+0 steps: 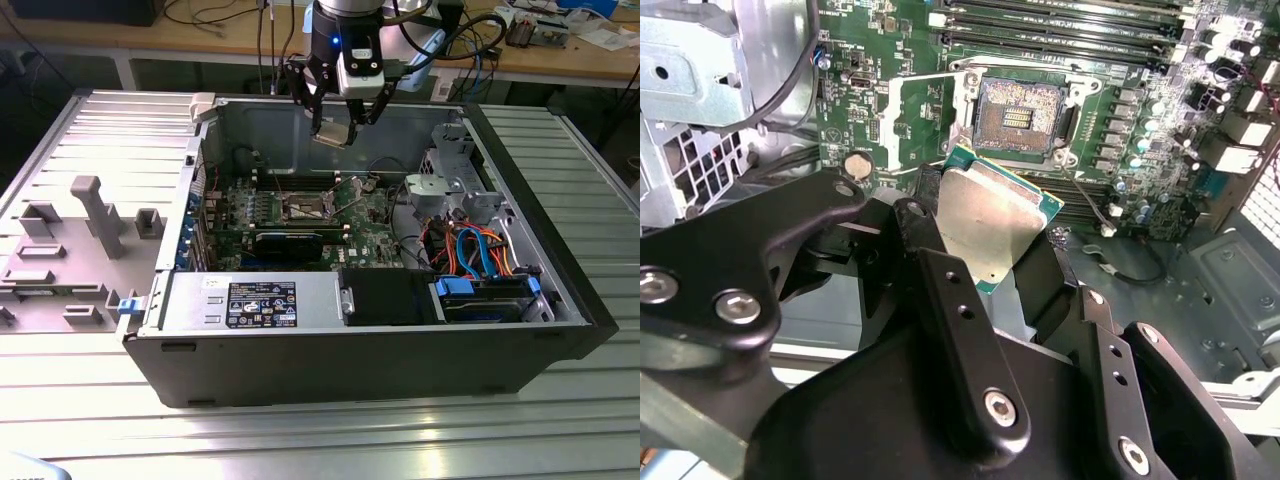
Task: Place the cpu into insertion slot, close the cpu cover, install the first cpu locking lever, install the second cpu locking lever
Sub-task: 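Place the cpu into insertion slot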
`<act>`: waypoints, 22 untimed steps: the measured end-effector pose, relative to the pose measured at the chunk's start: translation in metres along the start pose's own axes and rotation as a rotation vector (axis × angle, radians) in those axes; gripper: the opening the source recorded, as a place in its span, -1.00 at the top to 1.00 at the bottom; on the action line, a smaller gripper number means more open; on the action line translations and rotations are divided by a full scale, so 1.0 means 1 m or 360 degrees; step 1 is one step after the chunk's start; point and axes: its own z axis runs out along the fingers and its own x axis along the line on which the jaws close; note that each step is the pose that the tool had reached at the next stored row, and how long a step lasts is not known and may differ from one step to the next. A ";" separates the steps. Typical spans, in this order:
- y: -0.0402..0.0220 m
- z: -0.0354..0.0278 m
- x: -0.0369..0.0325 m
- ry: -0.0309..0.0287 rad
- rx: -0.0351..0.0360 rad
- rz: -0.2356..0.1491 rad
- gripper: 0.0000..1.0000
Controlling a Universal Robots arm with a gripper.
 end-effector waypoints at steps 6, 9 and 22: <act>0.0000 0.0000 0.0000 -0.00012 0.0000 0.0013 -0.09; 0.0000 0.0000 0.0000 -0.00017 0.0000 0.0019 -0.09; 0.0000 0.0000 0.0000 -0.00042 -0.0001 0.0047 -0.09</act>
